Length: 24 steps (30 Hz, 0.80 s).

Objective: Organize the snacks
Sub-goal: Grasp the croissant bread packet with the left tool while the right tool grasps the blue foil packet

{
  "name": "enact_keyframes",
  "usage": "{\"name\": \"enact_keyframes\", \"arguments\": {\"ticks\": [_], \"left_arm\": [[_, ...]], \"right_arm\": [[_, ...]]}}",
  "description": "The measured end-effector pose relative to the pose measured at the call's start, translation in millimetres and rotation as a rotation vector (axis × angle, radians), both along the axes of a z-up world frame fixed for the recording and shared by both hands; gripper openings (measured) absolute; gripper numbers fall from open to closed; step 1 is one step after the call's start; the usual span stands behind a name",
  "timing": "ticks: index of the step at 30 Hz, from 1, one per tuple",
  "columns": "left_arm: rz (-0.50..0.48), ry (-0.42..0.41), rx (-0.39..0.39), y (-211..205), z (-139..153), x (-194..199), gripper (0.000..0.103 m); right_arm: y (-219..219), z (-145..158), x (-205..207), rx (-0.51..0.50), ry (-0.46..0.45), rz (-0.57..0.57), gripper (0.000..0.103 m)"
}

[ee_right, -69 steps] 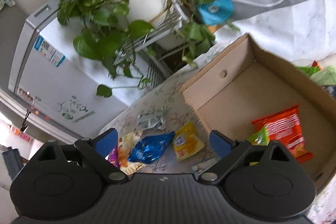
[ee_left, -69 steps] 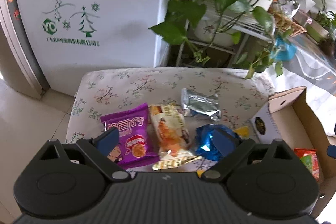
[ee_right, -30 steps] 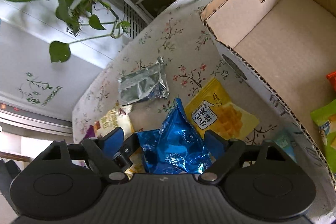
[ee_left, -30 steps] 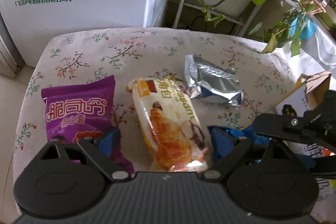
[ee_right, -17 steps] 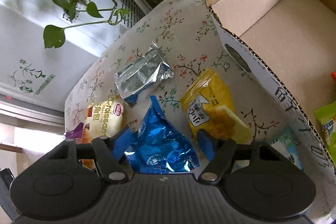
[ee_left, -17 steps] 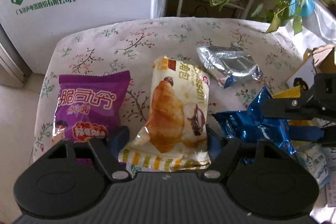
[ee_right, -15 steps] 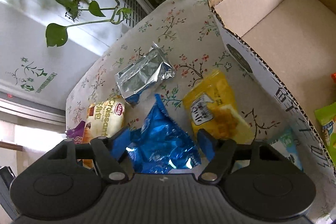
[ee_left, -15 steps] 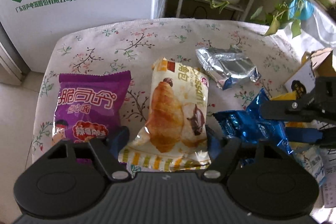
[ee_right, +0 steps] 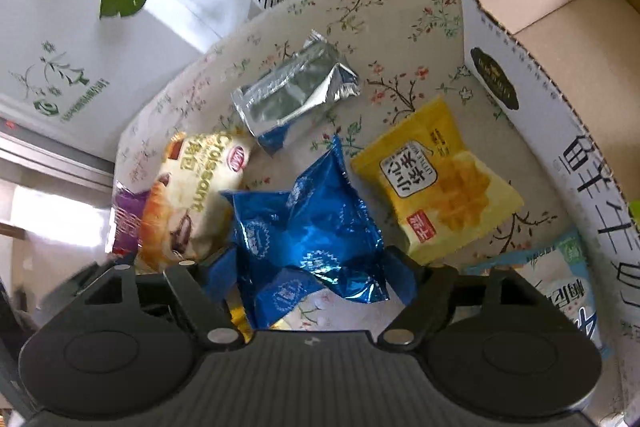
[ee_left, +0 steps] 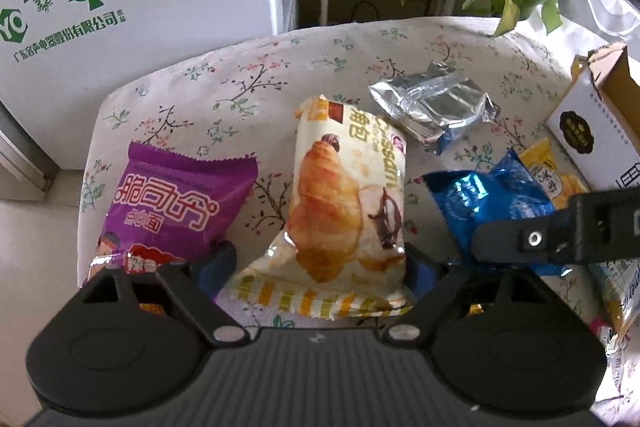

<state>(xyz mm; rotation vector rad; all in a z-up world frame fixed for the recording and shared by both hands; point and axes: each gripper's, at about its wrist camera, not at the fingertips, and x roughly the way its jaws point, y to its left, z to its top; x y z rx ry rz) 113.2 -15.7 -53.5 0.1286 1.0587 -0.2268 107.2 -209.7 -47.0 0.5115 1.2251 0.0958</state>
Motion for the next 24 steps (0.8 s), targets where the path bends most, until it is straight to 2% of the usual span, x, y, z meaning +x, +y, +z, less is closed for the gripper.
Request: {"name": "enact_keyframes", "arguments": {"ticks": [3, 10, 13, 17, 24], "left_arm": [[-0.003, -0.014, 0.009, -3, 1, 1, 0.089], [0.031, -0.017, 0.006, -9, -2, 6, 0.088], [0.034, -0.016, -0.004, -11, -1, 6, 0.083], [0.018, -0.028, -0.006, -14, 3, 3, 0.063], [0.031, -0.018, -0.031, -19, 10, -2, 0.052]], "right_arm": [[3, 1, 0, -0.028, -0.023, 0.003, 0.075], [-4, 7, -4, -0.048, -0.048, -0.017, 0.071], [-6, 12, -6, -0.065, -0.063, -0.023, 0.071], [-7, 16, -9, -0.085, -0.081, -0.014, 0.071], [-10, 21, -11, -0.088, -0.093, -0.013, 0.071]]}}
